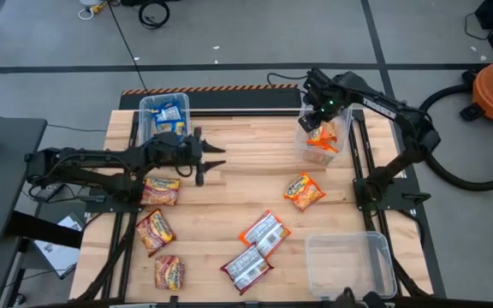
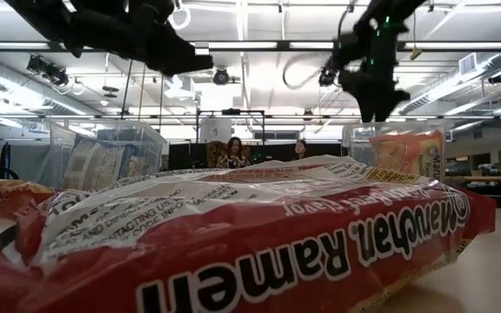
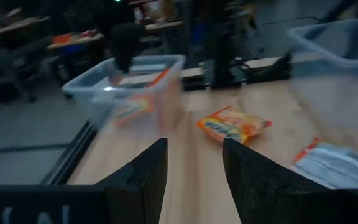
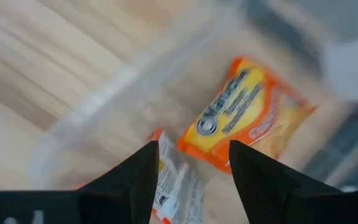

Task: Sort Maruchan noodles
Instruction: Put the orange noodle pack into the top right transparent bin

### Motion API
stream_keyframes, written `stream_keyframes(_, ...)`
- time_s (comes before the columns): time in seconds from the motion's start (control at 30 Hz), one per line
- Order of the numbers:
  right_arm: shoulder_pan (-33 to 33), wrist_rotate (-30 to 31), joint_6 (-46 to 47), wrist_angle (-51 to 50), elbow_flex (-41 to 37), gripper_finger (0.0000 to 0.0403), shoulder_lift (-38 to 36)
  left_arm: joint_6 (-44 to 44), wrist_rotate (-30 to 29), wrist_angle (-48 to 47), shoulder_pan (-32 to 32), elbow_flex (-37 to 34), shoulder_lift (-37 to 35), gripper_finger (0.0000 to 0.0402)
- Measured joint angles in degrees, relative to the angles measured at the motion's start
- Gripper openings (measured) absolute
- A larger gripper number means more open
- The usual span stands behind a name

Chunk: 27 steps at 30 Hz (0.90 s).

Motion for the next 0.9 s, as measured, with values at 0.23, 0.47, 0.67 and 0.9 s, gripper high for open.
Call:
stream_keyframes(0.23,17.4,6.0,6.7,0.4,0.8,0.0197,-6.4,5.3,11.1,5.4,-5.0,0.0,0.7,0.016)
stream_keyframes(0.47,38.3,10.7,18.4,0.1,0.8,0.0197,-3.8,2.6,9.8,12.7,-9.5,0.7,4.1,0.016)
stream_keyframes(0.67,50.1,14.4,27.0,0.1,0.7,0.0197,2.4,-3.9,3.6,10.3,-14.5,0.8,4.9,0.016)
stream_keyframes(0.9,55.6,12.7,36.5,-0.3,0.7,0.0197,9.1,-8.4,-1.9,9.7,-20.3,0.2,5.2,0.016)
